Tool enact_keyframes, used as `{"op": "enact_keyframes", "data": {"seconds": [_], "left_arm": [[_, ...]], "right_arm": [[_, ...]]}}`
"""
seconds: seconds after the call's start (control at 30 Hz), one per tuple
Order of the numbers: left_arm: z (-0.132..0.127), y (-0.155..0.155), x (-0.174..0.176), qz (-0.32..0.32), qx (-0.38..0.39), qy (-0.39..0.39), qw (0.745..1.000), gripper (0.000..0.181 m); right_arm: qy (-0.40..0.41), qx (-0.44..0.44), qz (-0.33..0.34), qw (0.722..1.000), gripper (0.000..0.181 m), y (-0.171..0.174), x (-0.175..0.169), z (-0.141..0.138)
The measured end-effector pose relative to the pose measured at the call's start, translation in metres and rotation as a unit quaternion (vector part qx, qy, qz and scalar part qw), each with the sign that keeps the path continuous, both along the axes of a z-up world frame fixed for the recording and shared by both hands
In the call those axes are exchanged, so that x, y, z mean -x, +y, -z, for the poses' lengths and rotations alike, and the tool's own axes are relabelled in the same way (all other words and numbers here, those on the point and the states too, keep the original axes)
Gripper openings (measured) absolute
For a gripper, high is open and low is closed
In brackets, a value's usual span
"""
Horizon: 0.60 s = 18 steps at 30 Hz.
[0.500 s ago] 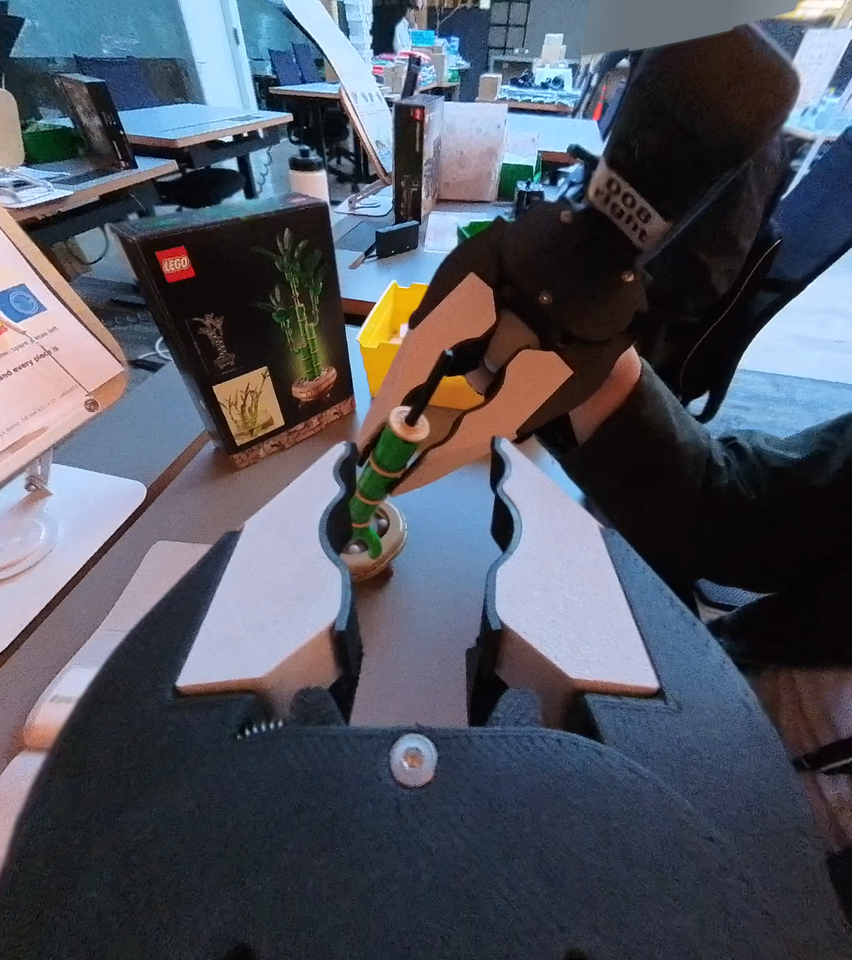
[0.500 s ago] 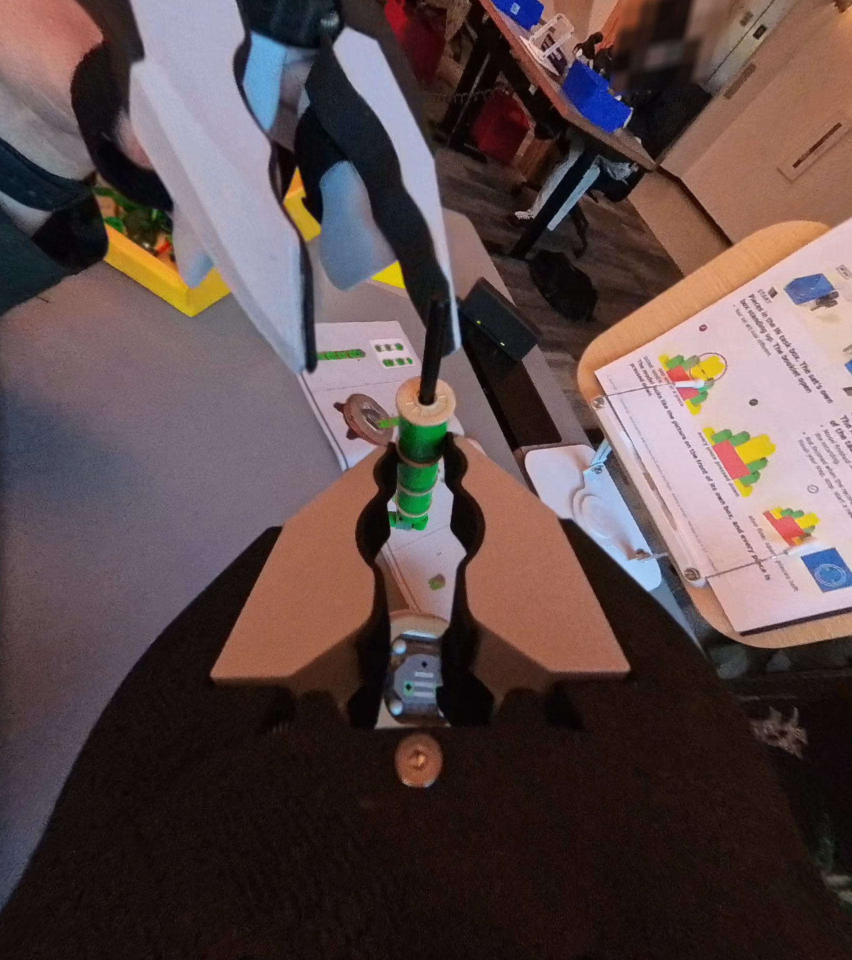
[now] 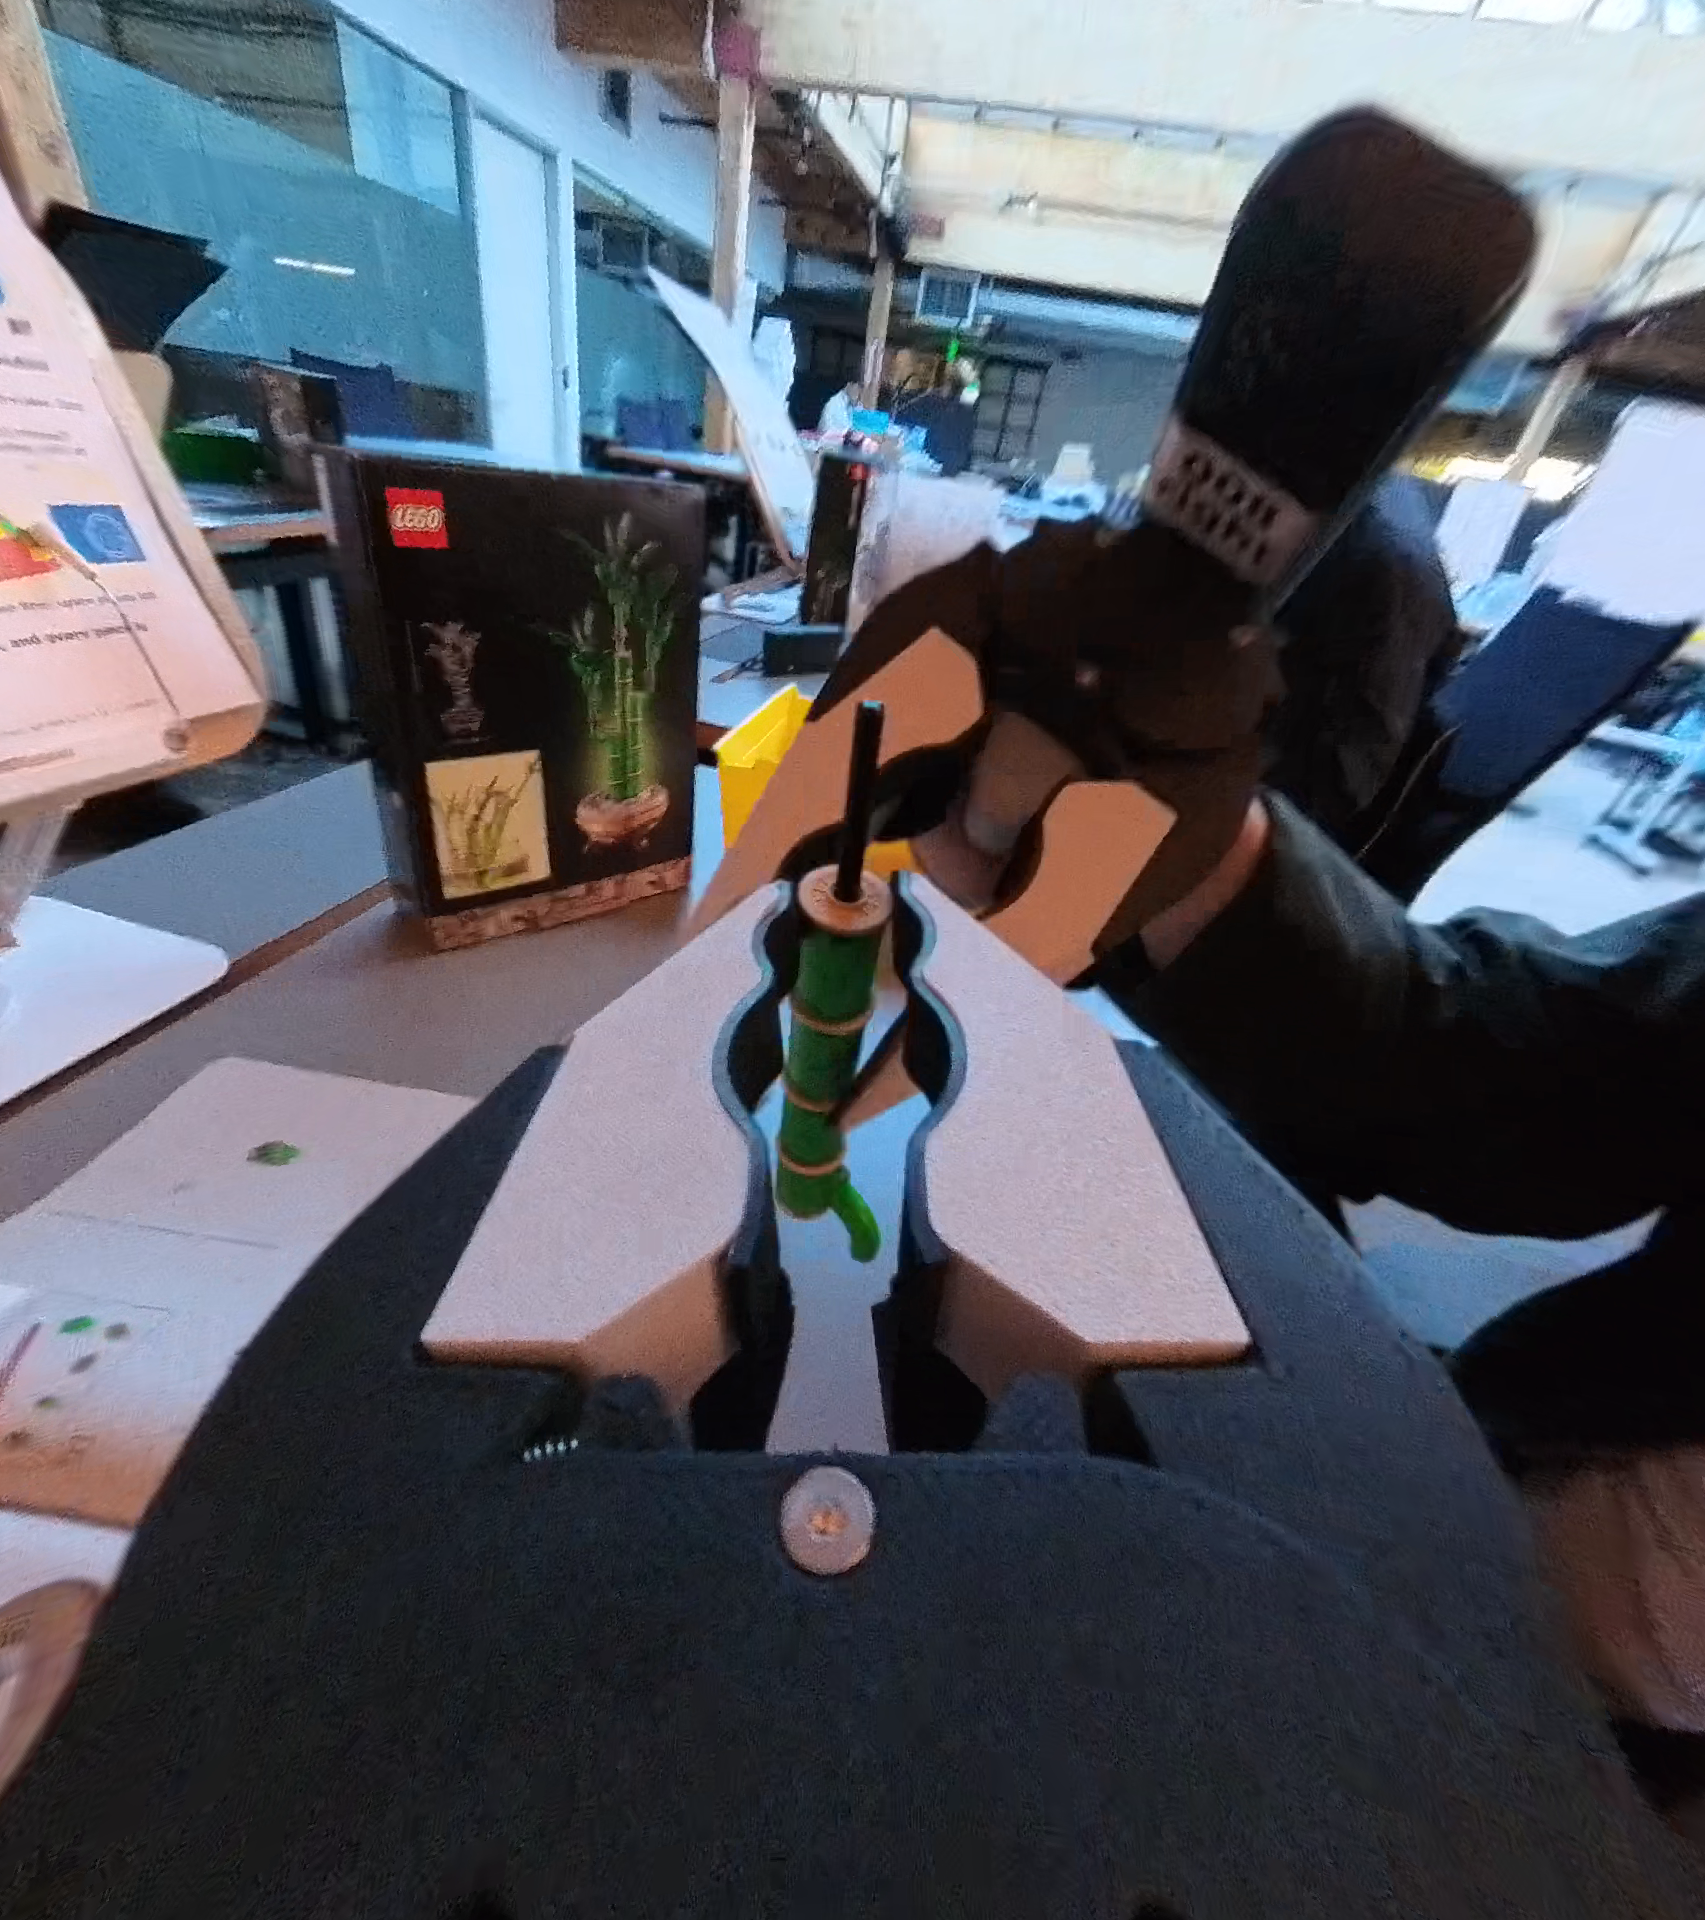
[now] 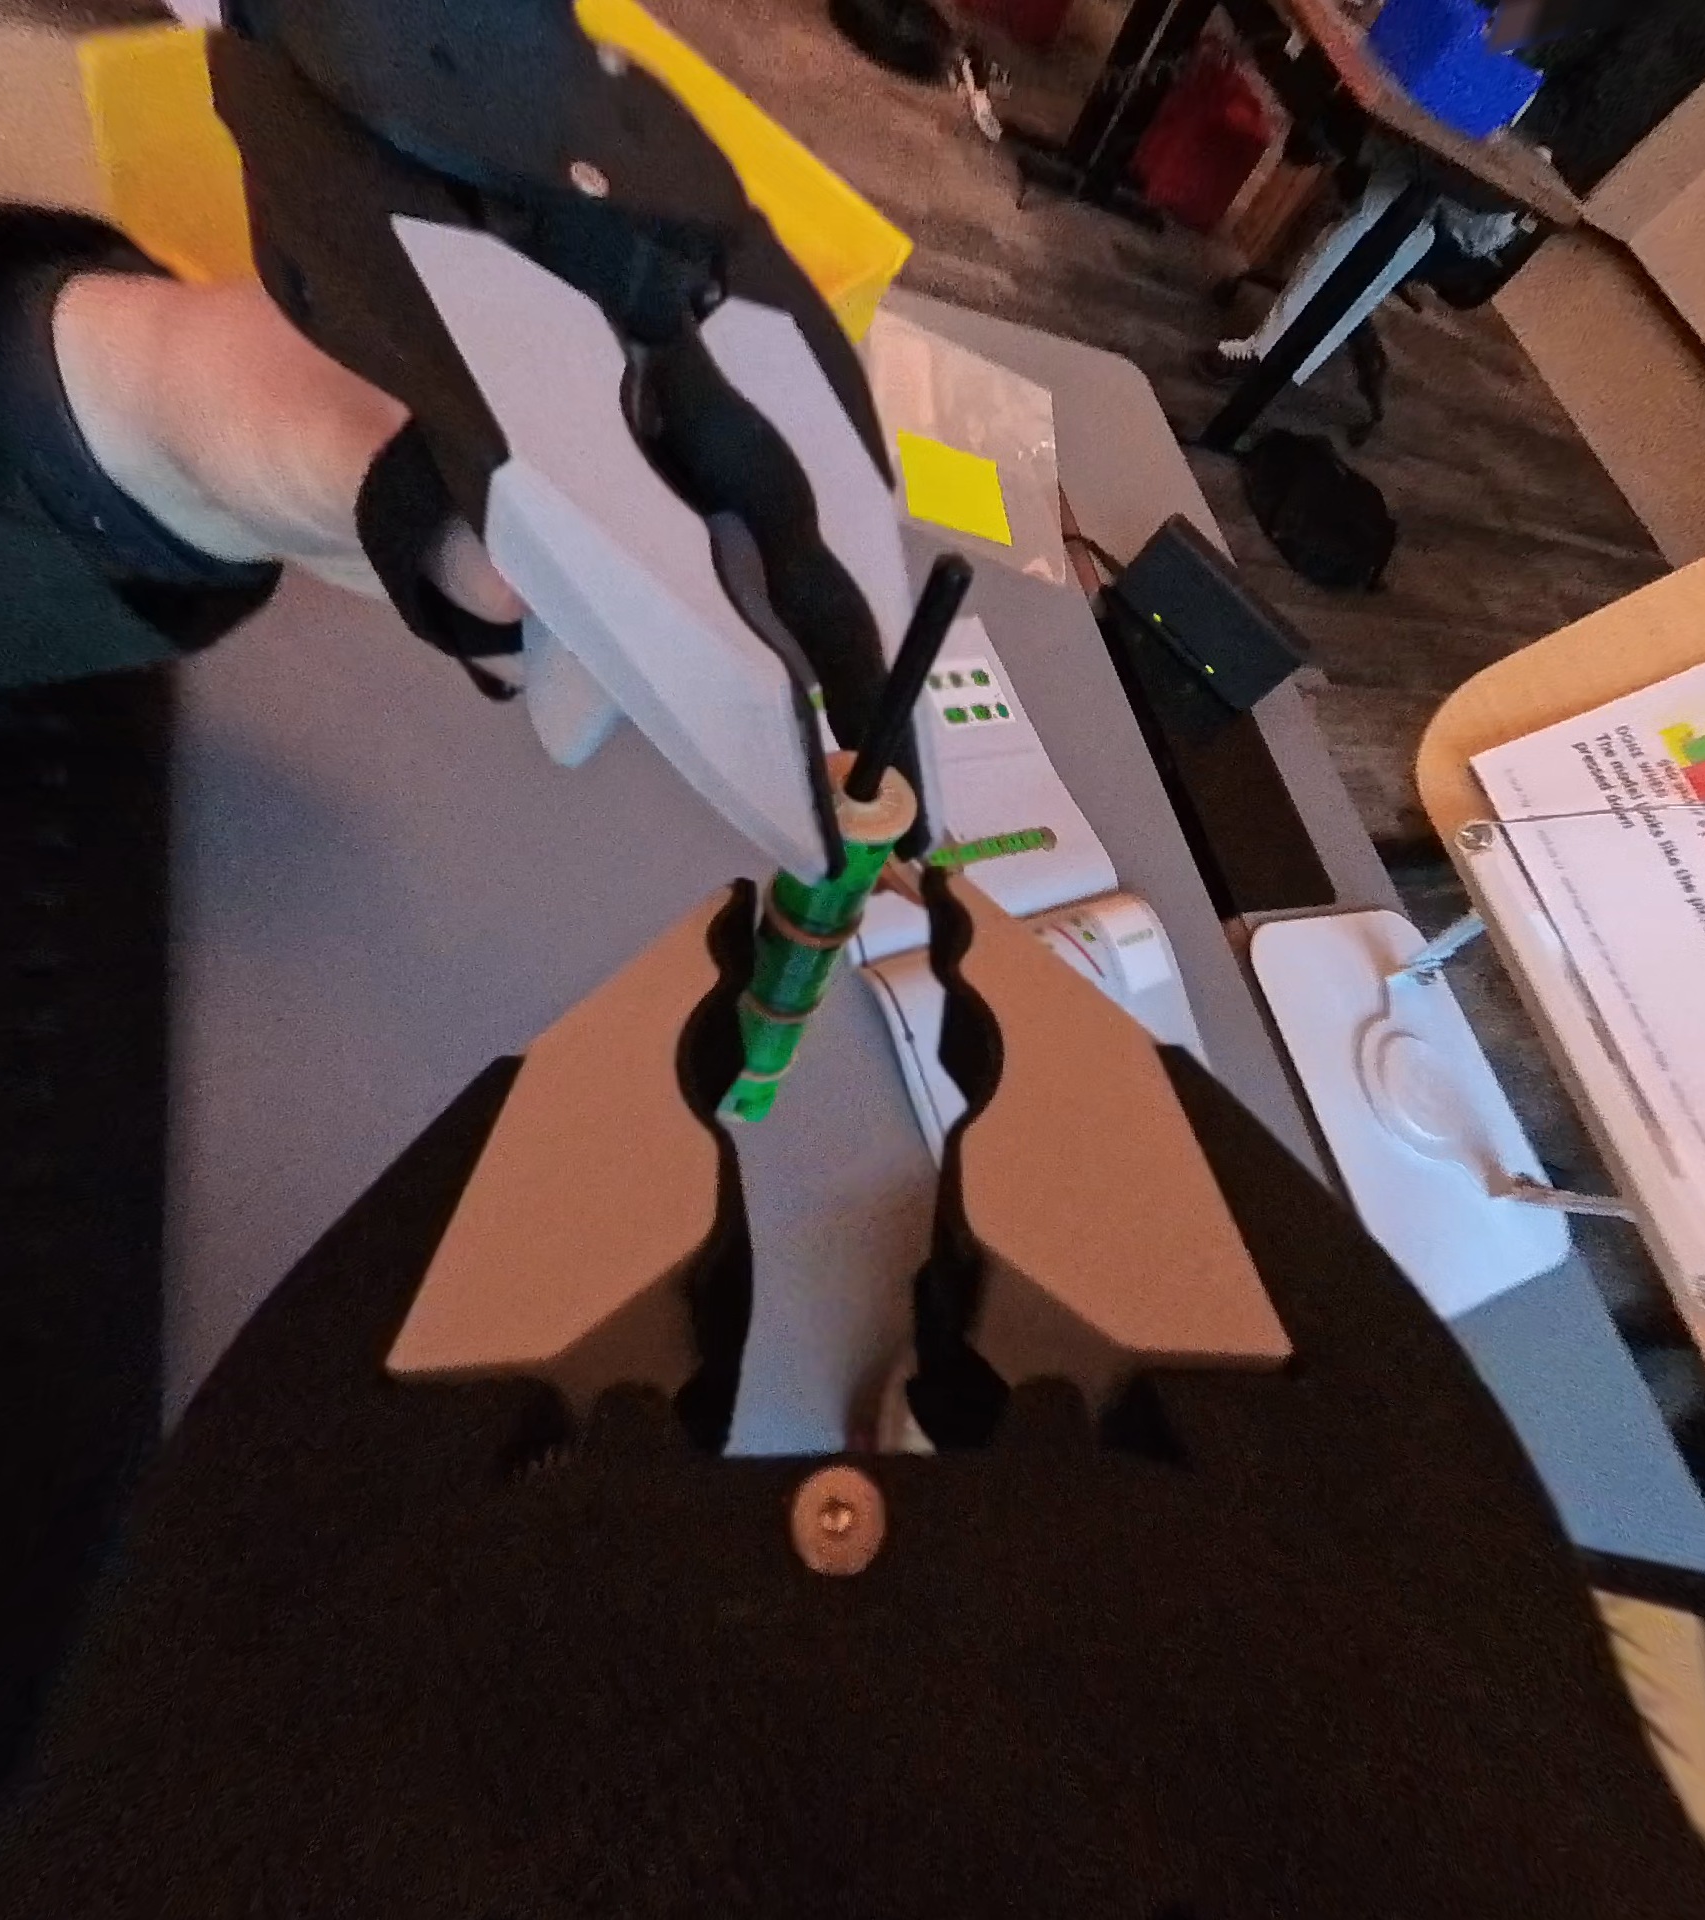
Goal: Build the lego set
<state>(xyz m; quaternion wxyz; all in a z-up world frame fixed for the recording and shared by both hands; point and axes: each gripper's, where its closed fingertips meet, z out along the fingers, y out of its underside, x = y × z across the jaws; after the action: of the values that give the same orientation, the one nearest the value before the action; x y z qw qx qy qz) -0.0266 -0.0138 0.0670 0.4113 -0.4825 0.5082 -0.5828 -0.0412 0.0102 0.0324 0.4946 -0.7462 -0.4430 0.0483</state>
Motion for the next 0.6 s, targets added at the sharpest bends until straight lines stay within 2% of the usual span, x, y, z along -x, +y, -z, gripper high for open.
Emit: {"op": "enact_keyframes", "data": {"seconds": [0.07, 0.1, 0.13, 0.27, 0.37, 0.4, 0.5, 0.57, 0.6], "left_arm": [[0.001, -0.001, 0.01, 0.031, 0.052, -0.036, 0.998, 0.015], [0.006, -0.001, 0.012, 0.042, 0.069, -0.047, 0.996, 0.015], [0.011, 0.002, 0.012, 0.048, 0.082, -0.055, 0.994, 0.015], [0.038, 0.012, 0.013, 0.057, 0.121, -0.042, 0.99, 0.016], [0.055, 0.02, 0.007, 0.064, 0.165, -0.013, 0.984, 0.015], [0.052, 0.023, 0.007, 0.066, 0.196, -0.027, 0.978, 0.015], [0.023, 0.056, 0.034, 0.059, 0.29, -0.137, 0.945, 0.015], [0.029, 0.071, 0.042, 0.034, 0.291, -0.134, 0.947, 0.015], [0.03, 0.07, 0.043, 0.041, 0.293, -0.129, 0.947, 0.016]], "right_arm": [[0.038, 0.014, 0.0, 0.999, 0.048, 0.001, 0.011, 0.018], [0.047, 0.015, 0.01, 0.999, 0.044, 0.003, 0.012, 0.029], [0.064, 0.009, 0.008, 0.998, 0.018, 0.002, 0.016, 0.036], [0.157, 0.028, 0.021, 0.987, 0.01, 0.004, 0.017, 0.056], [0.183, 0.096, 0.015, 0.978, 0.01, 0.007, 0.012, 0.081], [0.184, 0.103, 0.013, 0.978, 0.01, 0.007, 0.01, 0.085], [0.141, 0.132, 0.026, 0.981, 0.01, 0.002, -0.004, 0.111], [0.171, 0.141, 0.025, 0.975, 0.01, 0.0, -0.006, 0.107], [0.19, 0.143, 0.021, 0.971, 0.01, -0.001, -0.006, 0.1]]}}
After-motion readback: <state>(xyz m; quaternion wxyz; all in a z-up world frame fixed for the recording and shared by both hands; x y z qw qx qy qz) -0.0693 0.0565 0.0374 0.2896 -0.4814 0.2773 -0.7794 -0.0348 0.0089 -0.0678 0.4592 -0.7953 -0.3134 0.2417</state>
